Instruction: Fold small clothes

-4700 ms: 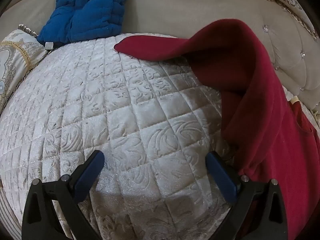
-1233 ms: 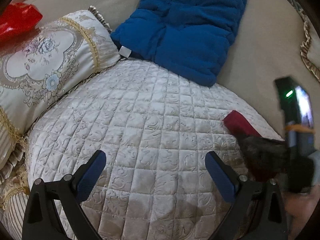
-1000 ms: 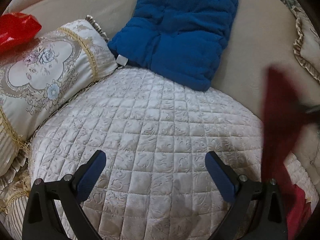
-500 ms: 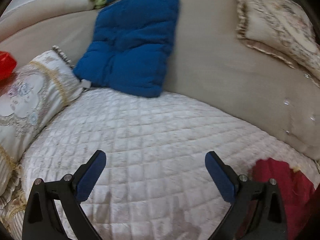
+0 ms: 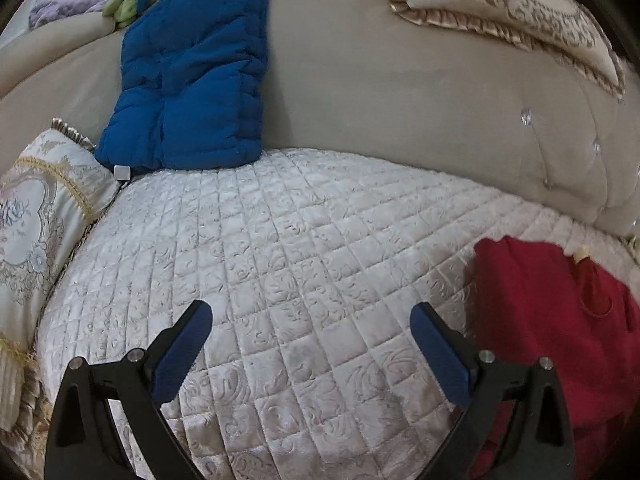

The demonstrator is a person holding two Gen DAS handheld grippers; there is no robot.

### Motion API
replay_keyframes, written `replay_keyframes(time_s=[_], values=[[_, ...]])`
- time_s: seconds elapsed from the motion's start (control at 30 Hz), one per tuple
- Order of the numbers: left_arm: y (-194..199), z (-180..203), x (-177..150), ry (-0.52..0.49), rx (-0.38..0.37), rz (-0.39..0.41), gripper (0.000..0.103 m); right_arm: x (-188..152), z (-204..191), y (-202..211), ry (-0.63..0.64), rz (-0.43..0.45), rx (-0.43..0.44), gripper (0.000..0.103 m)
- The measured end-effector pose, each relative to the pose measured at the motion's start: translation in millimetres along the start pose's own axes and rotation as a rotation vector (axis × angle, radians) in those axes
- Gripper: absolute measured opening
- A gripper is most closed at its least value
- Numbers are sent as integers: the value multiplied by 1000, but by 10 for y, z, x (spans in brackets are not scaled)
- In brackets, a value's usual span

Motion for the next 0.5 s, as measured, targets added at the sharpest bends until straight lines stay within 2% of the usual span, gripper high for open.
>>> replay_keyframes(time_s=[0.03,0.07,0.13,0.23,0.3,0.37,0.43,0.47,0.5], values=[[-24,-6,-8,1,5,-4,101,60,-213,-235,32,-22,76,15],[-52,-23,-13,7,10,-11,101,97,-378,-450,69,-47,116,15],[-82,-58,2,21,12,-16,101,106,-640,-942,152,-116,128,15],[-85,-96,45,36,10,-8,101,22,-815,-1550,226,-242,115,15],[-71,-78,70,34,8,-1,101,-81,-834,-1693,248,-282,128,0],[-47,-47,94,35,-6,12,101,-43,-769,-1659,277,-228,88,0],[-27,6,115,32,-17,22,101,151,-689,-1539,248,-128,70,0],[-27,40,117,26,-20,25,101,255,-639,-1511,226,-91,30,0],[-33,75,117,19,-22,25,101,299,-616,-1517,222,-80,5,0]])
Point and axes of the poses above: each gripper's, at about its wrist camera, not at the fingertips, and y roughly against the way its jaws point, z to its right, x to its top, the point moved 8 cm from there along -y, roughly the way its jaws point, and after that the axes turned 4 degrees about y, right-handed, at the moved point
